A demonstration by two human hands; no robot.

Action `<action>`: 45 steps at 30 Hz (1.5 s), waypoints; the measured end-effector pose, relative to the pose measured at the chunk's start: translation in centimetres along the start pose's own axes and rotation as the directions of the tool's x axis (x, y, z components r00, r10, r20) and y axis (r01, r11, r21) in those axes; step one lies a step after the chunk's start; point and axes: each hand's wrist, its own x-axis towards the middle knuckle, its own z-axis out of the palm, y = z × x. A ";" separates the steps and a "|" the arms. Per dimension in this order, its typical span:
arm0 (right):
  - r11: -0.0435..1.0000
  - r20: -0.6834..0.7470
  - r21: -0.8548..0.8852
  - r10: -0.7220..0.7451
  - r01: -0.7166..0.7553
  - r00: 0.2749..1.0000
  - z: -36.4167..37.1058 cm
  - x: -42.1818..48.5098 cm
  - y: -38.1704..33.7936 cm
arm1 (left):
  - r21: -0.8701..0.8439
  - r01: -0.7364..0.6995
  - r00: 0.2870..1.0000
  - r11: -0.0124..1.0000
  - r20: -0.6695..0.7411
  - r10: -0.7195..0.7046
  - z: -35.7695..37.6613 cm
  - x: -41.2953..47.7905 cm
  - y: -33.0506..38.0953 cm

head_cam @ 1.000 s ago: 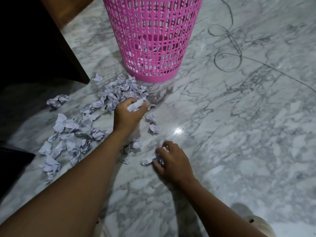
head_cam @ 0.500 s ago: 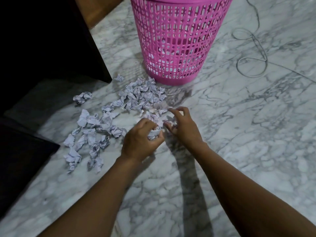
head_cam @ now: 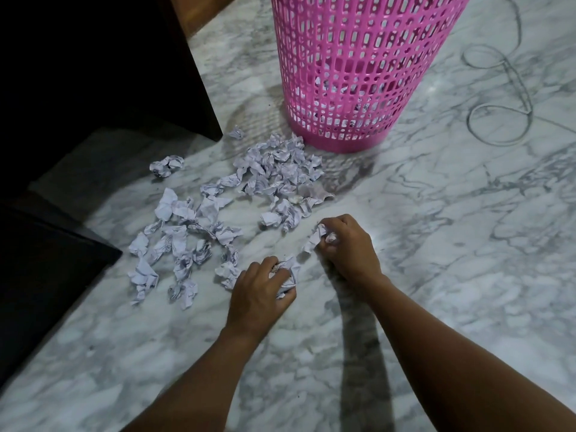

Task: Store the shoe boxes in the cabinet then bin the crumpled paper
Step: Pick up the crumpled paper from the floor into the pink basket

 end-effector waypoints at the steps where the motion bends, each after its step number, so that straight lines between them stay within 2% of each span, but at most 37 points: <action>1: 0.999 -0.028 0.037 0.028 -0.027 0.999 0.1 0.1 0.0 | 0.001 0.008 1.000 1.000 -0.012 -0.008 0.1 0.2 0.0; 8: 0.958 -0.079 0.236 0.188 -0.165 0.979 -0.2 1.1 -0.5 | -0.044 0.065 0.996 0.997 -0.062 -0.067 0.0 2.6 -0.7; 11: 0.943 -0.086 0.281 0.211 -0.179 0.974 -0.5 1.2 -0.6 | -0.201 0.199 0.972 0.959 -0.089 -0.220 -0.4 3.8 -0.7; 12: 0.942 -0.092 0.286 0.207 -0.173 0.974 -0.7 1.3 -0.7 | -0.287 0.270 0.946 0.919 -0.100 -0.310 -0.6 4.2 -0.6; 14: 0.943 -0.115 0.296 0.190 -0.149 0.975 -1.3 1.8 -1.2 | -0.506 0.386 0.884 0.772 -0.037 -0.466 -1.8 5.3 0.0; 16: 0.949 -0.152 0.299 0.156 -0.105 0.976 -2.0 2.5 -2.0 | -0.660 0.434 0.839 0.614 0.047 -0.542 -3.5 6.8 0.9; 19: 0.948 -0.218 0.317 0.093 -0.020 0.972 -3.7 4.0 -4.2 | -0.749 0.381 0.801 0.542 -0.025 -0.598 -7.2 9.8 2.5; 22: 0.930 -0.308 0.345 -0.016 0.127 0.951 -6.0 5.8 -7.2 | -0.832 0.284 0.784 0.476 -0.085 -0.615 -11.4 13.4 3.6; 26: 0.878 -0.400 0.391 -0.110 0.278 0.910 -10.6 8.1 -11.5 | -0.879 0.146 0.789 0.454 -0.174 -0.589 -17.5 18.6 5.3; 29: 0.849 -0.518 0.331 -0.201 0.411 0.831 -15.7 10.2 -15.0 | -0.889 0.043 0.794 0.455 -0.246 -0.556 -22.4 22.9 7.6; 33: 0.830 -0.688 0.262 -0.197 0.493 0.698 -23.0 14.7 -18.2 | -0.882 -0.186 0.798 0.433 -0.392 -0.457 -27.9 29.1 11.2; 35: 0.879 -0.704 0.193 -0.185 0.436 0.686 -25.8 17.6 -18.8 | -0.879 -0.244 0.811 0.409 -0.416 -0.411 -29.1 31.8 13.0; 38: 0.960 -0.609 0.174 -0.069 0.218 0.790 -28.4 21.6 -17.6 | -0.867 -0.246 0.834 0.434 -0.417 -0.360 -28.1 35.3 14.3; 41: 0.974 -0.455 0.224 0.073 0.035 0.888 -28.6 23.6 -15.5 | -0.877 -0.160 0.860 0.453 -0.349 -0.372 -25.8 37.2 14.6; 43: 0.977 -0.373 0.210 0.116 -0.038 0.921 -27.7 24.4 -14.2 | -0.847 -0.087 0.883 0.525 -0.310 -0.353 -24.1 38.0 14.1; 45: 0.995 -0.390 0.075 0.088 -0.064 0.917 -27.0 25.0 -13.2 | -0.766 -0.011 0.931 0.643 -0.243 -0.273 -22.3 38.8 13.1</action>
